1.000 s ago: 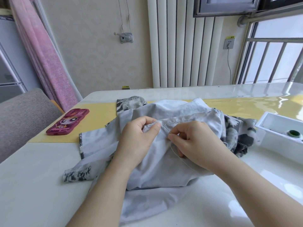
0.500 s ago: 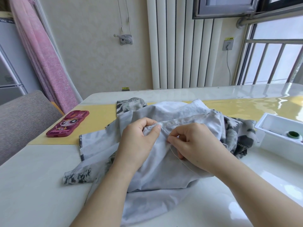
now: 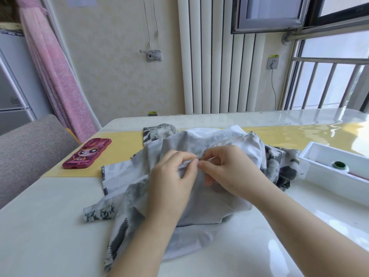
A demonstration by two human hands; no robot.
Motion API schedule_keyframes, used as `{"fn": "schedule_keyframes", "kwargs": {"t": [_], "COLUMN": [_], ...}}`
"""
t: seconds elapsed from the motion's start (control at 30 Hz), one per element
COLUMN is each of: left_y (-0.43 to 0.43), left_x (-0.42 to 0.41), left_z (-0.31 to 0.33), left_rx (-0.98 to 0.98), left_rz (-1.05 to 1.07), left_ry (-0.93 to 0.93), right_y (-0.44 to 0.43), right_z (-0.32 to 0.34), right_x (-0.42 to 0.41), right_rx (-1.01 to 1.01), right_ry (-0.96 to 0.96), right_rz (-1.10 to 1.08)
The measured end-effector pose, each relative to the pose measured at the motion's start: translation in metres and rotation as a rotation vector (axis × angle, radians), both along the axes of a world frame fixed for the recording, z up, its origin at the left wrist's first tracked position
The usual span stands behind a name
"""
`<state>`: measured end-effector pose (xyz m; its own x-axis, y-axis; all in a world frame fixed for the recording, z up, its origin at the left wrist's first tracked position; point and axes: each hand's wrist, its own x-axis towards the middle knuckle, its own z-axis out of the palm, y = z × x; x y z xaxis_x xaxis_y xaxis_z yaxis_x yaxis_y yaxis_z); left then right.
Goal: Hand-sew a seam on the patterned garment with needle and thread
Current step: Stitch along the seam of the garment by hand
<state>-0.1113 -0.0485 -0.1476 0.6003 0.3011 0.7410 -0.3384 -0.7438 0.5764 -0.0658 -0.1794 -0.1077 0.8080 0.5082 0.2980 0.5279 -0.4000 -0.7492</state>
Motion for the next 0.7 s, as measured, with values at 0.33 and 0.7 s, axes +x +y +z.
{"fn": "schedule_keyframes", "kwargs": {"t": [0.33,0.7], "left_y": [-0.008,-0.010], "left_x": [-0.009,-0.013], "left_z": [-0.003,-0.006], "left_rx": [-0.462,-0.245], "left_rz": [-0.179,-0.165], "left_ry": [0.081,-0.026], "right_y": [-0.017,-0.021], "right_z": [-0.004,0.039], "right_x": [-0.021,-0.001], "right_rx": [0.057,-0.216], "right_ry": [-0.191,-0.553], "right_rz": [0.093,-0.154]}}
